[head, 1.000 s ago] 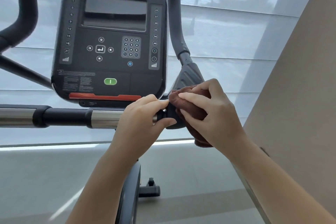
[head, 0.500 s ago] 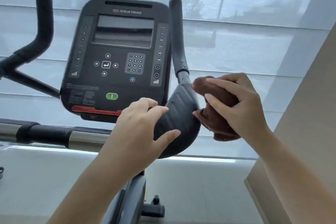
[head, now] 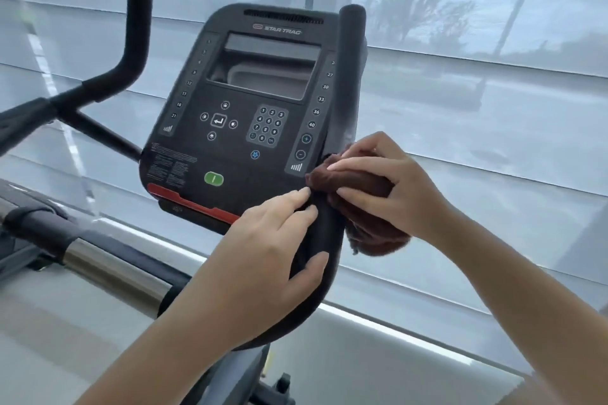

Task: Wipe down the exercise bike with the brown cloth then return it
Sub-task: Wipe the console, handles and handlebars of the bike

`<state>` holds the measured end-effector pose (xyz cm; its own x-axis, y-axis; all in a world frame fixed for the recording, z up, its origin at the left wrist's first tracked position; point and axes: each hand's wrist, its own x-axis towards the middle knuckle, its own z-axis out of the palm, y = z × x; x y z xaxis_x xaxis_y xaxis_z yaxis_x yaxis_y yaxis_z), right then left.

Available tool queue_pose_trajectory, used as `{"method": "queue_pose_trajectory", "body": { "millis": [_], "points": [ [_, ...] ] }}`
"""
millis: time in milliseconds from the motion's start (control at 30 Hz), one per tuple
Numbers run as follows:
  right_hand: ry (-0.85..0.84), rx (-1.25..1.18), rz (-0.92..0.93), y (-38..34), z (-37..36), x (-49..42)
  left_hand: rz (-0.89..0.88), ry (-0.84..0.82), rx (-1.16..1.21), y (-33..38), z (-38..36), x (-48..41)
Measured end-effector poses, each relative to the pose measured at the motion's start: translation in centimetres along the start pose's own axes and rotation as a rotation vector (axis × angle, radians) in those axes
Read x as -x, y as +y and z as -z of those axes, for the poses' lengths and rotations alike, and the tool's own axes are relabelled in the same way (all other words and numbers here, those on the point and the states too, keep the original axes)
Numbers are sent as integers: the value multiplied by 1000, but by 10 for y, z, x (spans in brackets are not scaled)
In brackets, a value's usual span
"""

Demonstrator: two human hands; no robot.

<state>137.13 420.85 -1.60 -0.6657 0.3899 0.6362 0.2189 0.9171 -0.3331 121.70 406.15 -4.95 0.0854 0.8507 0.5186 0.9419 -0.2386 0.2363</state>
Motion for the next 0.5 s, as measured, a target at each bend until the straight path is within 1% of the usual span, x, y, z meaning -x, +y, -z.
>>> {"method": "queue_pose_trajectory", "body": {
  "millis": [67, 133, 200, 333, 367, 400, 500],
  "points": [
    [-19, 130, 41, 2, 3, -20, 17, -8, 8, 0, 2, 1],
    [45, 171, 18, 0, -2, -36, 16, -11, 2, -1, 2, 2],
    [121, 105, -42, -3, -12, -31, 11, -10, -17, 0, 3, 2],
    [249, -170, -210, -14, -20, 22, -7, 1, -37, 1, 4, 3],
    [278, -203, -228, -16, -22, 32, -15, 6, -42, 1, 4, 3],
    [301, -188, -225, -18, -23, 37, -24, 15, -48, 0, 3, 3],
    [319, 0, -161, -16, -27, 21, -34, 36, -45, 0, 1, 3]
  ]
}}
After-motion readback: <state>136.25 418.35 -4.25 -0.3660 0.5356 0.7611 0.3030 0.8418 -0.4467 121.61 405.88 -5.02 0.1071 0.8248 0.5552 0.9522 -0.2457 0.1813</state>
